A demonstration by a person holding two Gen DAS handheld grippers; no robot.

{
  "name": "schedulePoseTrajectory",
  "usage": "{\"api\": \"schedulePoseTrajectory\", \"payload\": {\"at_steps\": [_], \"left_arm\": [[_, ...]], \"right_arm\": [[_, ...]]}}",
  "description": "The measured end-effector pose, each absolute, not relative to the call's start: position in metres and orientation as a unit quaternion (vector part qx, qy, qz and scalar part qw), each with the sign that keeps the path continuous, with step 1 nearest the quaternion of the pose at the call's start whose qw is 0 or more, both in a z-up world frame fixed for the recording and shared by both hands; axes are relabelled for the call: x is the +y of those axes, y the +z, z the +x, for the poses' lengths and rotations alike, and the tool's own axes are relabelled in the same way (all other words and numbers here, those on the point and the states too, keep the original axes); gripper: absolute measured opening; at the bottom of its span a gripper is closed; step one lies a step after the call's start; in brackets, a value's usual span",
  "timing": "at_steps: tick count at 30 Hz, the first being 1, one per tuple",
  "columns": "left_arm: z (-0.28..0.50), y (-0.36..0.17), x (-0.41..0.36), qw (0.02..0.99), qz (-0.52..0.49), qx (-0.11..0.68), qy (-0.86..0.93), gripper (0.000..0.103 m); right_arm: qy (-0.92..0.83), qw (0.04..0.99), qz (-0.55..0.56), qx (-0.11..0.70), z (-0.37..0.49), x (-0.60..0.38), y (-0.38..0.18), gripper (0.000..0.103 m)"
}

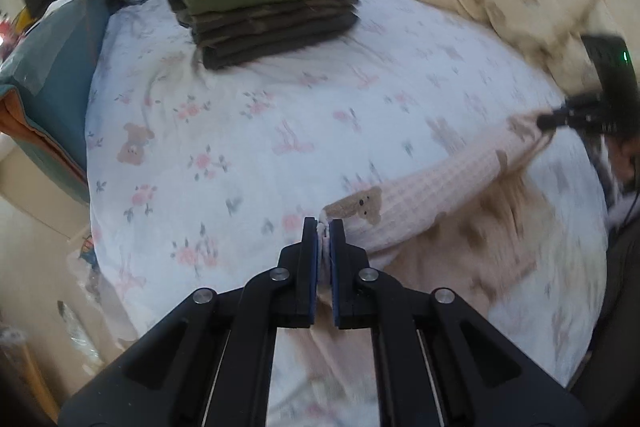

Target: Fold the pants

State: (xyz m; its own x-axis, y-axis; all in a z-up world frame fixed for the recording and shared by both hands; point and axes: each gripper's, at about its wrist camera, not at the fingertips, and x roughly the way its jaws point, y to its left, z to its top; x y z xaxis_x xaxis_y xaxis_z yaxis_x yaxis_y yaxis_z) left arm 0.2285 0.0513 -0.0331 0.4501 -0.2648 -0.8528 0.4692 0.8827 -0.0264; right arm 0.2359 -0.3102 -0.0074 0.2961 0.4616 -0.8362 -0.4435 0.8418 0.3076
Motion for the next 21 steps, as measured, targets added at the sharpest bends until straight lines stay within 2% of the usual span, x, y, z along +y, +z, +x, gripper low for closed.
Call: {"api": "schedulePoseTrajectory", "payload": {"at_steps": [7,13,15,16,17,21], "left_arm": [[0.175,-0.067,0.031,0.784,0.199,0.542,-0.229,0.004],[0.144,-0.103,0.021,0.73,0.23,0.597,-0.241,0.008],[0.136,-0.111,0.023,0.712,0.252,0.614,-0.231,0.017],[0.132,-0.111,0.028,0.706,0.262,0.621,-0.215,0.032],[0.131,-0.106,0.033,0.71,0.253,0.622,-0.213,0.037],[0.148,-0.068,0.058,0.77,0.139,0.593,-0.191,0.037]], "right_arm": [[0.275,0.756,-0.063,0.591,0.182,-0.286,-0.038,0.003],[0.258,0.7,-0.063,0.663,0.151,-0.286,-0.074,0.005],[0.248,0.683,-0.058,0.684,0.146,-0.29,-0.079,0.008],[0.239,0.684,-0.061,0.686,0.143,-0.295,-0.076,0.009],[0.229,0.691,-0.06,0.683,0.142,-0.3,-0.071,0.009],[0.206,0.752,-0.035,0.625,0.146,-0.314,-0.031,0.009]]}}
